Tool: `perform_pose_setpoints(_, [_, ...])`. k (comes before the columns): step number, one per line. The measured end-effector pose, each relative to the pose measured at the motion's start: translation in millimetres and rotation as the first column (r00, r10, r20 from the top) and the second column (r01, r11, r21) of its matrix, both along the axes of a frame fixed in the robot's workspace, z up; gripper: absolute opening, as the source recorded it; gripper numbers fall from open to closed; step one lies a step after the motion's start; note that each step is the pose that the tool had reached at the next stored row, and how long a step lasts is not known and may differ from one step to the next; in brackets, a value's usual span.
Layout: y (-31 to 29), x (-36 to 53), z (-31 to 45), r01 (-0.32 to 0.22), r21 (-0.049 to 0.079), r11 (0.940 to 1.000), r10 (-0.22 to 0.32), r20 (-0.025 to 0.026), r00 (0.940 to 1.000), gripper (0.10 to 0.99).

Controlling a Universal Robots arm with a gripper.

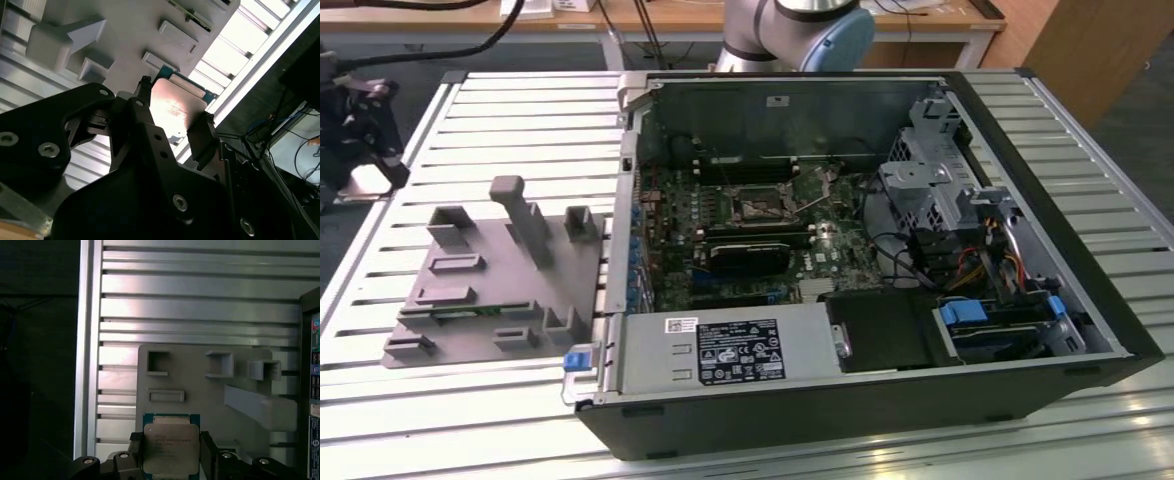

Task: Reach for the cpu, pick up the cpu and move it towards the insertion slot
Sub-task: 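Pick up the cpu and move it towards the insertion slot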

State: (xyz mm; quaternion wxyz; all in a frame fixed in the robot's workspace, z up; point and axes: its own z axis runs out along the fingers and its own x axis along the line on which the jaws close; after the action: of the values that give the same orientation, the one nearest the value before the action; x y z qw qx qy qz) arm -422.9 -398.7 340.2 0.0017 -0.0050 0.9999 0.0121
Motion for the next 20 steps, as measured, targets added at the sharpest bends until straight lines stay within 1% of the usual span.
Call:
perform_pose_setpoints(14, [2.2,0.0,45.3,0.004,-0.011,0.9999,-0.004,0.0036,1.0,0.541])
perform_pose_setpoints(16, [2.3,0.2,49.2,0.004,-0.012,0.9999,-0.004,0.0037,1.0,0.541])
perform_pose_setpoints(20, [2.3,3.3,50.1,0.005,-0.013,0.9999,-0.004,0.0038,1.0,0.541])
